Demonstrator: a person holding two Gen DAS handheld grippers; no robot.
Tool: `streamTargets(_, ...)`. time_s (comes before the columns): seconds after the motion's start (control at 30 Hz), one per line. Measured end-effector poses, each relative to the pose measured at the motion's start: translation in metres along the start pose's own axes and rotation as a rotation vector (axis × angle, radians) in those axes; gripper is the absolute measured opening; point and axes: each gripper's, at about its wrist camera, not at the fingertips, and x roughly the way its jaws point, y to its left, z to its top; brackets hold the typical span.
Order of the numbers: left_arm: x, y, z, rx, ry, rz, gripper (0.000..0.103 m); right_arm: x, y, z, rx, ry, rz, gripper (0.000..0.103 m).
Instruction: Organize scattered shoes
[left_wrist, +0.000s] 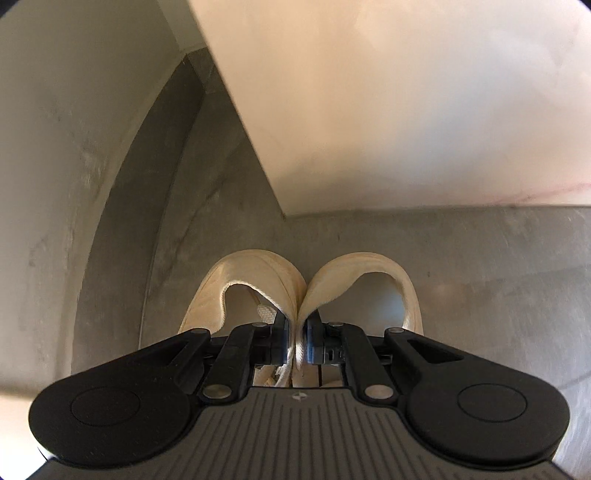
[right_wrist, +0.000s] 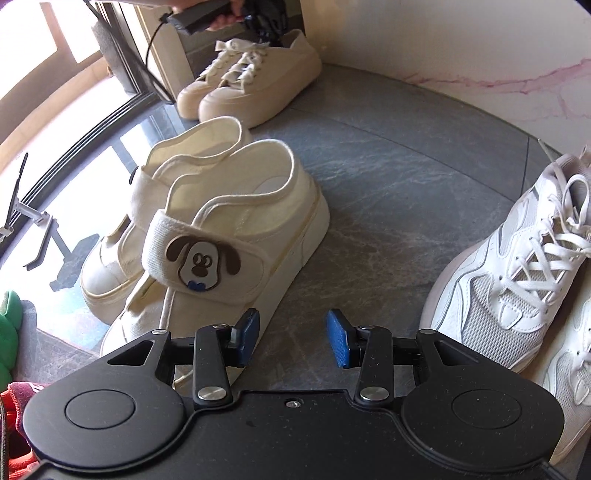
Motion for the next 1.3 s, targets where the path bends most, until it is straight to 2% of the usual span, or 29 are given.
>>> streamTargets(0.37, 0.028, -0.008, 0.03, -0.032, 0.0, 0.042, 0.008, 0.005, -0.01, 0.0, 0.012, 0.006, -0.005, 0.039)
streamTargets(0.67, 0.034, -0.012, 0.028, -0.069, -0.006, 0.063, 0.01, 0.008, -0.017, 0.001, 0.021, 0.003, -0.013, 0.039)
streamTargets(0.83, 0.031, -0.012, 0.034, -0.069, 0.008, 0.061, 0.022, 0.007, -0.017, 0.003, 0.02, -0.012, -0.013, 0.039)
streamTargets(0.9, 0.026, -0.009, 0.033, -0.068, 0.002, 0.047, 0.031, 0.004, -0.016, 0.004, 0.017, -0.021, -0.013, 0.039)
streamTargets(0.97, 0.009, -0.008, 0.025, -0.067, -0.031, 0.052, 0.044, -0.001, -0.015, 0.006, 0.02, -0.037, -0.011, 0.039)
streamTargets(1.1, -0.03, -0.01, 0.006, -0.063, -0.099, 0.019, 0.047, -0.012, -0.013, 0.007, 0.021, -0.069, -0.008, 0.039)
streamTargets(1.17, -0.062, -0.013, -0.016, -0.086, -0.135, -0.064, 0.049, -0.017, -0.012, 0.007, 0.025, -0.081, -0.008, 0.039)
streamTargets(1.3, -0.107, -0.03, -0.064, -0.088, -0.1, -0.204, 0.051, -0.024, -0.012, 0.006, 0.045, -0.101, -0.008, 0.04)
